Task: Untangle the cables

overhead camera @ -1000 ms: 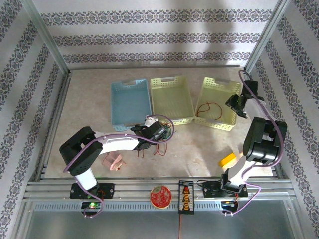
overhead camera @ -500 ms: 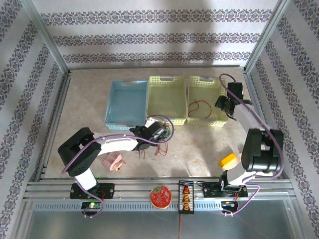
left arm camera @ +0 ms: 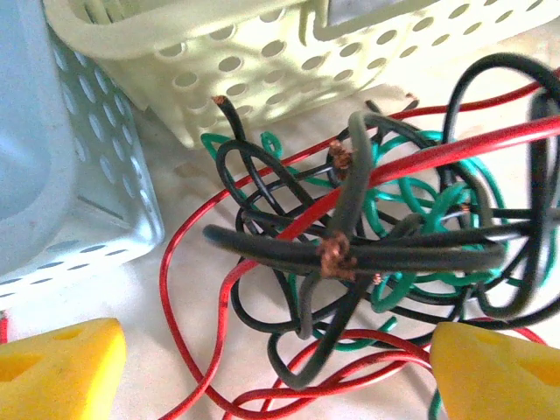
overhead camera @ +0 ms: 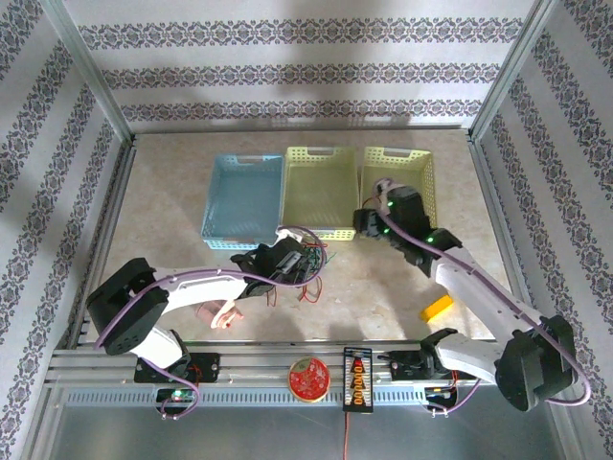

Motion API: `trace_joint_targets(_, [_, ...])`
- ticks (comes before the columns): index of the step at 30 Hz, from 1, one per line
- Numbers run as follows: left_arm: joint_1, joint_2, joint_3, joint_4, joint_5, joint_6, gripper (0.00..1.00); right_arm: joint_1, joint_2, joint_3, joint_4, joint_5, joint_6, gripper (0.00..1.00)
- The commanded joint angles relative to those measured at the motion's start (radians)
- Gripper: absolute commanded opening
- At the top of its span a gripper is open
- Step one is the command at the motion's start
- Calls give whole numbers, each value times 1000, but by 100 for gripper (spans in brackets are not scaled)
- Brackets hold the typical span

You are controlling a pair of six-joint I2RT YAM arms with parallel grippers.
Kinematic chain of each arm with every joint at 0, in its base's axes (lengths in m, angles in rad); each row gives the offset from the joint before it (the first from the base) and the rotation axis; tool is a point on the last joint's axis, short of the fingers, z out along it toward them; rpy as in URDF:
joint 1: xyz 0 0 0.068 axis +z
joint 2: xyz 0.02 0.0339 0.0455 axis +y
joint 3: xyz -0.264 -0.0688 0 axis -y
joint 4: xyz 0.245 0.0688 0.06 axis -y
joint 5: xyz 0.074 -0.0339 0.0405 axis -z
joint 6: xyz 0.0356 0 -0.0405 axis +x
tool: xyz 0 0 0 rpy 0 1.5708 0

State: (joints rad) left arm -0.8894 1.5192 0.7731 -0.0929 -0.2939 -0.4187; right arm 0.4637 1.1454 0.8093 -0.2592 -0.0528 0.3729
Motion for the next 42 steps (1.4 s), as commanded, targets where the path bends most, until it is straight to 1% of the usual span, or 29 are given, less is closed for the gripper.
trace_joint_targets(1, [-13, -53, -38, 86, -11, -4, 93, 108, 42, -1, 24, -127, -61, 60])
trace_joint_targets(5, [-13, -124, -76, 94, -151, -82, 96, 192, 129, 39, 18, -142, -74, 59])
trace_joint_targets(10, [-14, -209, -106, 73, -335, -202, 94, 228, 235, 114, -6, -128, -98, 59])
trace_joint_targets(13, [-14, -230, -105, 35, -411, -239, 93, 236, 299, 177, -48, -115, -125, 58])
trace_joint_targets(16, [-14, -247, -98, -52, -486, -305, 94, 238, 355, 225, -86, -134, -146, 57])
trace_joint_targets(19, [-12, -257, -96, -168, -550, -417, 94, 241, 404, 268, -129, -144, -162, 55])
trace_joint_targets(21, [-12, -257, -100, -202, -558, -451, 95, 241, 427, 285, -146, -147, -174, 53])
trace_joint_targets(25, [-13, -248, -102, -205, -545, -462, 95, 241, 452, 304, -161, -132, -179, 50])
trace_joint_targets(29, [-13, -227, -88, -200, -538, -444, 95, 242, 478, 321, -170, -160, -183, 46])
trace_joint_targets(39, [-13, -166, -53, -167, -474, -378, 95, 250, 507, 332, -172, -162, -176, 41])
trace_joint_targets(42, [-12, -159, -51, -142, -452, -355, 95, 251, 514, 334, -172, -162, -177, 36])
